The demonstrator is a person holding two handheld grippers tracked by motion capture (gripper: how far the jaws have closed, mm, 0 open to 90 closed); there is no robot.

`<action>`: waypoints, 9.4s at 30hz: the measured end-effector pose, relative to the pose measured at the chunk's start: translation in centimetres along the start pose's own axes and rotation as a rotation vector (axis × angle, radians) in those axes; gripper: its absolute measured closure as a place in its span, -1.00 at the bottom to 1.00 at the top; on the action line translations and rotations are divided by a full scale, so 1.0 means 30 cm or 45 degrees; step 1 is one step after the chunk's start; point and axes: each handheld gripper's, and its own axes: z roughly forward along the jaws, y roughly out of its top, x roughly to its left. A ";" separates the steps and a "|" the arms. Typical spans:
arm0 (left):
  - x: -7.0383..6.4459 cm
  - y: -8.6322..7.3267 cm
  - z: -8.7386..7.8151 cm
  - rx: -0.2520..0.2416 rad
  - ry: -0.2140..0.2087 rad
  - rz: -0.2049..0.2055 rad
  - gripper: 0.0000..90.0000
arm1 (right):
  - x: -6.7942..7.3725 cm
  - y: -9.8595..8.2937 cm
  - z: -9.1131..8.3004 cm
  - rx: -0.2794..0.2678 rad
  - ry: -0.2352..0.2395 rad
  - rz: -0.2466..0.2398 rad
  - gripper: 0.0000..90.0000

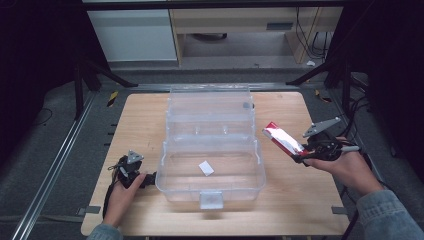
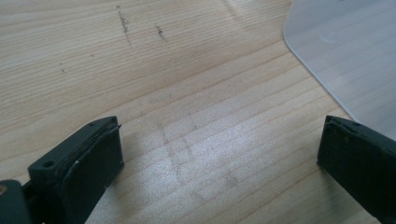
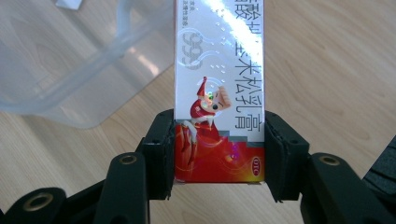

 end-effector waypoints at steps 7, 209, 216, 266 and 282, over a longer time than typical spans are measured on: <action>-0.001 0.000 0.000 -0.002 0.003 -0.005 -1.00 | 0.036 0.084 -0.030 -0.034 0.008 -0.057 0.14; -0.003 -0.002 -0.001 -0.004 0.009 -0.007 -1.00 | 0.670 0.482 0.704 0.433 0.461 -0.817 0.11; -0.003 -0.002 -0.001 -0.005 0.009 -0.008 -1.00 | 0.673 0.485 0.691 0.421 0.452 -0.786 0.02; -0.098 0.231 -0.361 -0.129 -0.176 0.298 -0.83 | 0.342 0.544 0.089 -0.040 0.069 -0.504 0.06; -0.263 0.251 -0.400 -0.107 -0.299 0.508 -0.58 | 0.177 0.602 0.120 -0.004 -0.024 -0.432 0.02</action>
